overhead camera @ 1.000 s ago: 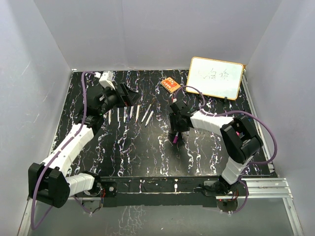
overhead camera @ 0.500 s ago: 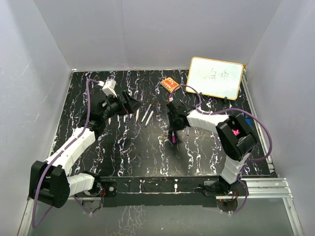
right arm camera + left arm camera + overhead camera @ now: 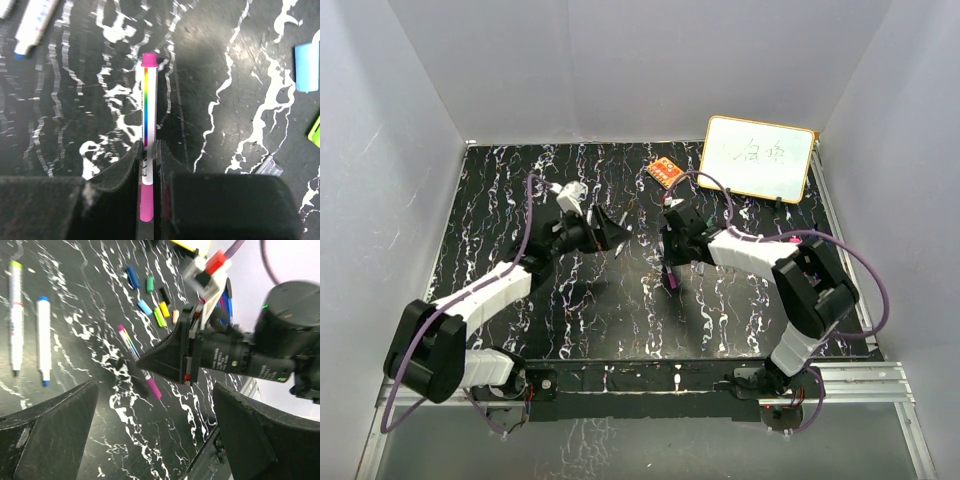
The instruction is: Open the pen caps
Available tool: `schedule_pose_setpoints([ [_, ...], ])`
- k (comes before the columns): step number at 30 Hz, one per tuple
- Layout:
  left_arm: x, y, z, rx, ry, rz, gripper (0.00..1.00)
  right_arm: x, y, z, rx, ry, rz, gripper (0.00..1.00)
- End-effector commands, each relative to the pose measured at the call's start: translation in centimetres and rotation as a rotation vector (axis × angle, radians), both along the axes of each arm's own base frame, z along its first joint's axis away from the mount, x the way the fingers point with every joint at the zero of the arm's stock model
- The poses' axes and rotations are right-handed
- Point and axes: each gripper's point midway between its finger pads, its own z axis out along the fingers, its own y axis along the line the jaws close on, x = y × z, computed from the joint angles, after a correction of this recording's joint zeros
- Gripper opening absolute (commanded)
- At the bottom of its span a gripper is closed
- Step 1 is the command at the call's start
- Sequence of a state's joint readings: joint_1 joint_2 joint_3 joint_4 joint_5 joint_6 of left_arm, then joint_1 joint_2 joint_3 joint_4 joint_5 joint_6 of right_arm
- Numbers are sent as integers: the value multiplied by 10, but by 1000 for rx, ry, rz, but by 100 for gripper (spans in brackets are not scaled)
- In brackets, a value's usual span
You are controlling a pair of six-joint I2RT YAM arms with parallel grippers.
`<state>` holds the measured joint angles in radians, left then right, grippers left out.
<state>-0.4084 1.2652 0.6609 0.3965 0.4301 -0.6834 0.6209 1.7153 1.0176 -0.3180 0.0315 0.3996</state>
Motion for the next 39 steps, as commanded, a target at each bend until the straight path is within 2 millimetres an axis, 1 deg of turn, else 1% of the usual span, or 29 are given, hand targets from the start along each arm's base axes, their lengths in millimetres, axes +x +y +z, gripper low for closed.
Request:
schedule_pose_setpoints([
  [1, -5, -34, 7, -29, -36, -68, 95, 17, 29, 66, 183, -214, 93, 0],
  [4, -6, -50, -2, -26, -16, -83, 94, 13, 30, 82, 221, -265, 123, 0],
  [9, -1, -67, -13, -40, 12, -100, 93, 4, 30, 105, 270, -339, 171, 0],
  [11, 2, -74, -13, -45, 14, -111, 92, 1, 30, 114, 289, -363, 187, 0],
  [14, 4, -83, -17, -43, 24, -123, 92, -3, 31, 123, 306, -384, 207, 0],
  [16, 5, -88, -17, -49, 21, -124, 91, -6, 32, 127, 319, -398, 228, 0],
  [21, 9, -94, -16, -70, 28, -117, 89, -11, 34, 135, 343, -430, 263, 0],
  [24, 10, -96, -12, -91, 30, -103, 87, -14, 33, 141, 360, -455, 270, 0],
  [29, 16, -92, -3, -156, 25, -28, 84, -17, 32, 144, 368, -469, 280, 0],
  [35, 17, -83, 11, -248, 3, 45, 83, -18, 29, 147, 368, -481, 272, 0],
  [39, 19, -73, 19, -285, -19, 102, 83, -20, 28, 147, 373, -483, 271, 0],
])
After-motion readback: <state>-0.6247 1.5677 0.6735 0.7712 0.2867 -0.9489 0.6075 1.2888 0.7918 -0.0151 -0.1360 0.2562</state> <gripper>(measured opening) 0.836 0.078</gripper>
